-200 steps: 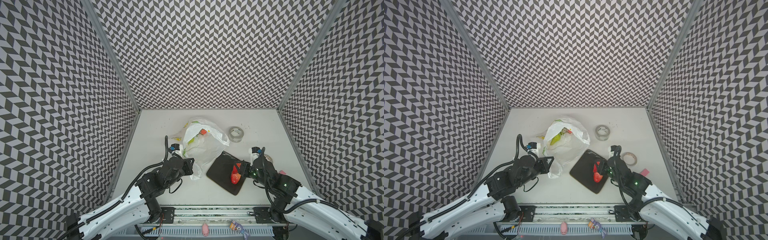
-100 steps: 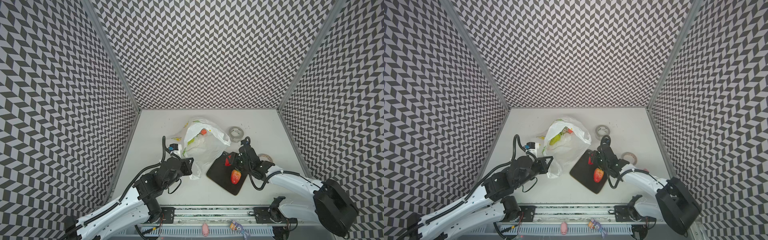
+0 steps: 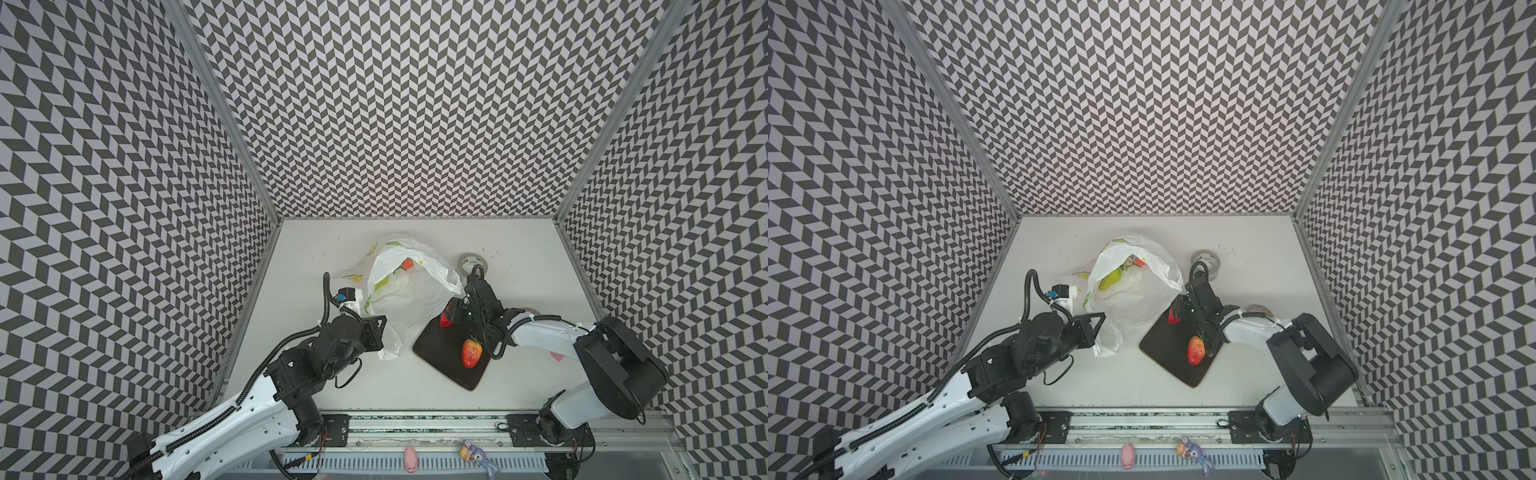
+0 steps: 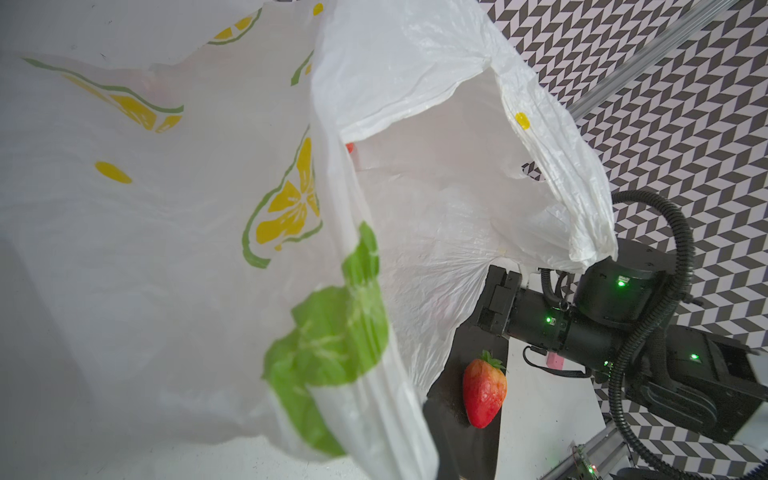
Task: Take the fake fruits out of the plastic bag
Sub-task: 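Carry the apple to the black tray and release it with the right gripper, then move the right gripper back to the bag opening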
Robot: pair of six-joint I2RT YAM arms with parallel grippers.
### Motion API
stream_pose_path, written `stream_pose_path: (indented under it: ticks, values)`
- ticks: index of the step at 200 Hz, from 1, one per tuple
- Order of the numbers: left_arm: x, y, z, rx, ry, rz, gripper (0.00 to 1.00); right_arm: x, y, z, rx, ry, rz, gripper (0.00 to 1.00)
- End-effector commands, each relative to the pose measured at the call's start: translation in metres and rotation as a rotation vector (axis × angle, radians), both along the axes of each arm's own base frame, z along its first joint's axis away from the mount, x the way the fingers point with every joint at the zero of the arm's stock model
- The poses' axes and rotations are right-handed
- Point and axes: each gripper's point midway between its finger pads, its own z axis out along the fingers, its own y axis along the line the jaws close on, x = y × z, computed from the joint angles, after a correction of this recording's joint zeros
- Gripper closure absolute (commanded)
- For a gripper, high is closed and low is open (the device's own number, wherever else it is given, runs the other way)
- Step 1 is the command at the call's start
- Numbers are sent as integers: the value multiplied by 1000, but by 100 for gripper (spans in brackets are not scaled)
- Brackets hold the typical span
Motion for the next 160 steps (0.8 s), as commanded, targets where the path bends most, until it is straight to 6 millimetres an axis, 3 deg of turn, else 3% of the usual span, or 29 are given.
stream_pose_path:
  ticks: [1, 49, 82, 114, 143, 160]
  values:
    - [0, 6, 1, -1, -3, 24, 100, 11, 4, 8, 25, -39, -1, 42]
    - [1, 7, 4, 5, -9, 29, 100, 8, -4, 9, 27, -34, -16, 30]
    - [1, 8, 5, 7, -12, 32, 100, 2, -14, 36, 50, -85, -38, 22]
    - [1, 9, 5, 11, -16, 32, 100, -8, -39, 65, 68, -138, -90, 16]
    - [1, 8, 7, 7, -22, 31, 100, -26, -70, 88, 63, -179, -163, 18]
    - [2, 7, 6, 10, -21, 27, 100, -39, -84, 111, 80, -247, -192, 23]
